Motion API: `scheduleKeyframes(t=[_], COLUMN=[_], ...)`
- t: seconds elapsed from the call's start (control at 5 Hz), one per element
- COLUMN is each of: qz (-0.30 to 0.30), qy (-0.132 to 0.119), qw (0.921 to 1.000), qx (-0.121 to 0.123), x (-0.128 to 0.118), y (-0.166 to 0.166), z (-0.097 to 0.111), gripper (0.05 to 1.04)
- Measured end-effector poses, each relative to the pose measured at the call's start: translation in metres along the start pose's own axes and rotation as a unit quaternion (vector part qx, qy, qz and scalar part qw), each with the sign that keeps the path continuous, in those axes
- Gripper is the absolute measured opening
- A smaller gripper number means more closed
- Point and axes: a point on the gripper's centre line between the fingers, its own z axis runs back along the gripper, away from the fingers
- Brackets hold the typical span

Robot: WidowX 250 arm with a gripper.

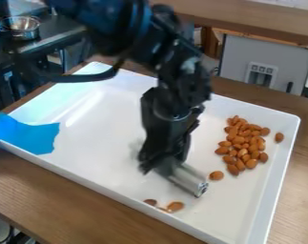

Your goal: Sweep into pile

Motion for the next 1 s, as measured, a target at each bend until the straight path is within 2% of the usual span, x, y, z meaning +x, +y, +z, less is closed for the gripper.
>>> scheduleKeyframes(t=[0.4,0.6,0.8,1.0], qz=[0.026,0.034,0.042,0.036], qy=[-0.003,0.003,0.026,0.044], qw=[0.9995,0.9992,0.9988,0.9983], qx=[-0.017,-0.021,0.005,0.015], x=[0.004,0.014,0.022,0.033], y=[-0.078,-0.09,-0.07,-0.042], z=[-0.012,-0.001,0.018,0.045], gripper=[0.35,0.35,0.35,0.35])
